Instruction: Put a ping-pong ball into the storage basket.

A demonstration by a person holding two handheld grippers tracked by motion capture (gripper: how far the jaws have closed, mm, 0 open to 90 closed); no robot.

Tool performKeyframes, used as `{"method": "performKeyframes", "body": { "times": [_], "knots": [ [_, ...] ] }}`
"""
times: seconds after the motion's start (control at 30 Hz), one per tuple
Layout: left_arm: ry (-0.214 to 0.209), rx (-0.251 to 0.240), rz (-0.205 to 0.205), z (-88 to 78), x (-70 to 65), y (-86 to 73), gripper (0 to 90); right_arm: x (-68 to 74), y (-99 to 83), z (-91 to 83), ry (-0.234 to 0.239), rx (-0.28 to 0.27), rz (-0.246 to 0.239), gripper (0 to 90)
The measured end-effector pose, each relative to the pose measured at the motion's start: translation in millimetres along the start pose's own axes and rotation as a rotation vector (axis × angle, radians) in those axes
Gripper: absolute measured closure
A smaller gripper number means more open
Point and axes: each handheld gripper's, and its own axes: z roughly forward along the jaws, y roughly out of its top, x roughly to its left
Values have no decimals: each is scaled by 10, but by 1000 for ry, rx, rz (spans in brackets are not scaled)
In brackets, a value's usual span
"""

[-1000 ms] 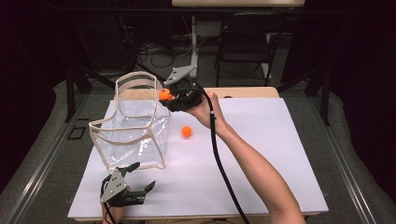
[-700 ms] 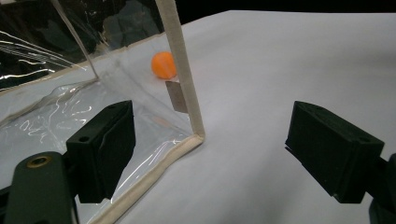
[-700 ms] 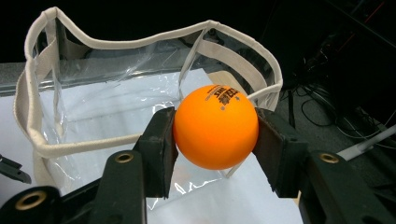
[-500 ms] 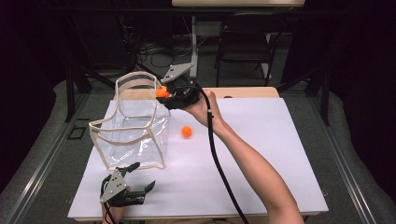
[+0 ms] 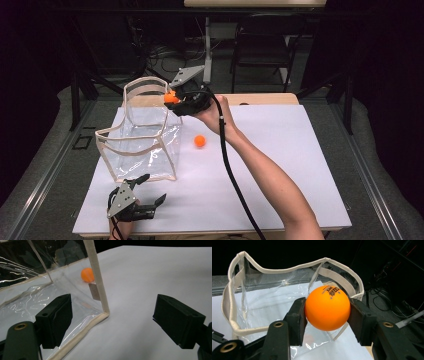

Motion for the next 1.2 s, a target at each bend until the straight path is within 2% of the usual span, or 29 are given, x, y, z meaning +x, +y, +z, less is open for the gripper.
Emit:
{"method": "performKeyframes", "body": {
  "times": [1.2],
  "knots": [
    [0,-4,-5,0,4,-3,157,143,70,195,32,-8,-9,504]
  ]
}}
